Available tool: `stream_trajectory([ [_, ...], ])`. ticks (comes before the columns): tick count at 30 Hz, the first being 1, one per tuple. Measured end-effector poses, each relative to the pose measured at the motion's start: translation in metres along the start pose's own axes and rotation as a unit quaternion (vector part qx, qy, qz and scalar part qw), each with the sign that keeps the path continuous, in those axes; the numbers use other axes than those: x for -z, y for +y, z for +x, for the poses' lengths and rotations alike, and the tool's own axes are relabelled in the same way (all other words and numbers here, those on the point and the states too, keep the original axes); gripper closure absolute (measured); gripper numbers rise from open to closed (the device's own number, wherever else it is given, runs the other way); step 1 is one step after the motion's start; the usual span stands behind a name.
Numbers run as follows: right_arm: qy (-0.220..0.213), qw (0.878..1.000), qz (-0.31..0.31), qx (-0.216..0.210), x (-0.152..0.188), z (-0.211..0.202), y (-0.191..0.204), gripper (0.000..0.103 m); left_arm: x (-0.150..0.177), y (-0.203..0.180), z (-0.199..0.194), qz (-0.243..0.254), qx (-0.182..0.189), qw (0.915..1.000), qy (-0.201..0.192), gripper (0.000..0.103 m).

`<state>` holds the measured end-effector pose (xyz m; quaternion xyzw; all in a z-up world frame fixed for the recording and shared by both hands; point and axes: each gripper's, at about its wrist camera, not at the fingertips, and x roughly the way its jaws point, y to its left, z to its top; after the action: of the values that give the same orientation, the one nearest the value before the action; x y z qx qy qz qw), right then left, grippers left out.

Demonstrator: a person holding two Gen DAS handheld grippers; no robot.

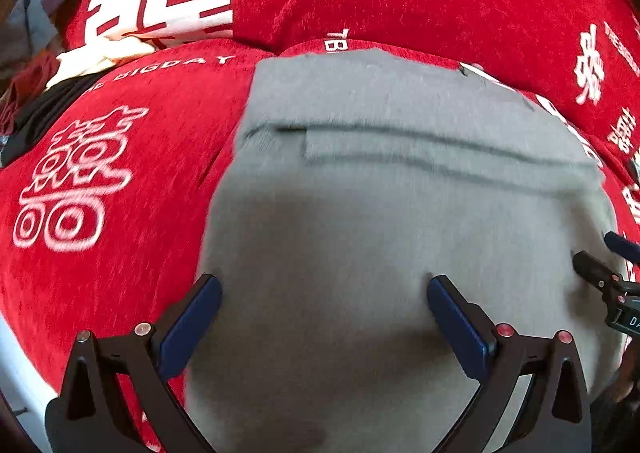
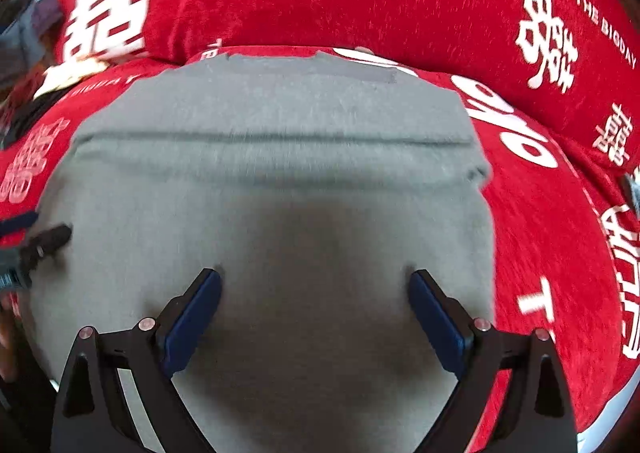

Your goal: Fold small clothes

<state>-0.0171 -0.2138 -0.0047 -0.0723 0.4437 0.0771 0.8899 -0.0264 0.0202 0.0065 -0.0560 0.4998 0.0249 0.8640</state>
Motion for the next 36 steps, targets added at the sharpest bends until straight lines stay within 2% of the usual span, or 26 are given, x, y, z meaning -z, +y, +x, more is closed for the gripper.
stream_trajectory([
  [3,-0.019,1.000,-0.010,-0.002,0.034,-0.019,-0.010,0.007,0.021,0.004,-0.011,0.007,0.003,1.0000,-0.004,0.000],
  [4,-0.025,1.000,-0.009,-0.003,0.043,-0.026,-0.013,0.004,0.027,0.006,-0.015,0.007,0.005,1.0000,-0.005,0.000],
  [5,-0.020,1.000,-0.009,-0.001,0.051,-0.029,-0.016,0.001,0.034,0.005,-0.016,0.012,0.007,0.9999,0.005,0.000],
  [6,-0.011,1.000,-0.015,0.004,0.061,-0.030,-0.017,0.001,0.041,0.004,-0.020,0.019,0.004,0.9998,0.000,0.000],
  [9,-0.023,0.999,-0.048,0.012,0.085,-0.041,-0.015,0.001,0.056,0.006,-0.025,0.028,0.000,0.9996,0.002,0.000],
  [13,0.006,0.997,-0.078,0.018,0.104,-0.050,-0.015,0.001,0.068,0.021,-0.027,0.003,0.017,0.9987,0.049,0.000],
  [14,0.021,0.997,-0.078,0.021,0.106,-0.051,-0.016,0.001,0.069,0.025,-0.029,-0.006,0.024,0.9973,0.069,0.000],
  [15,0.030,0.997,-0.072,0.023,0.106,-0.055,-0.015,0.001,0.069,0.026,-0.035,-0.006,0.010,0.9975,0.070,0.000],
  [18,-0.010,0.996,-0.087,0.007,0.092,-0.069,0.002,0.001,0.063,0.013,-0.056,0.017,0.011,0.9998,0.010,0.000],
  [20,-0.031,0.992,-0.119,0.002,0.079,-0.067,0.027,0.001,0.056,-0.009,-0.057,0.037,0.022,0.9991,0.004,0.000],
  [22,-0.026,0.988,-0.150,-0.010,0.072,-0.055,0.053,0.001,0.055,-0.032,-0.048,0.065,0.022,0.9976,0.008,0.000],
  [24,-0.002,0.985,-0.173,-0.012,0.073,-0.036,0.067,0.001,0.062,-0.051,-0.030,0.105,-0.016,0.9941,0.021,0.000],
  [26,-0.016,0.986,-0.164,-0.023,0.075,-0.037,0.062,0.001,0.073,-0.049,-0.030,0.097,-0.018,0.9951,-0.005,0.000],
  [29,-0.013,0.987,-0.157,-0.022,0.088,-0.040,0.046,0.001,0.081,-0.039,-0.029,0.070,-0.001,0.9975,0.008,0.000],
  [36,0.001,0.985,-0.175,0.009,0.111,-0.045,0.031,0.001,0.085,-0.036,-0.028,0.066,0.000,0.9978,0.010,0.000],
])
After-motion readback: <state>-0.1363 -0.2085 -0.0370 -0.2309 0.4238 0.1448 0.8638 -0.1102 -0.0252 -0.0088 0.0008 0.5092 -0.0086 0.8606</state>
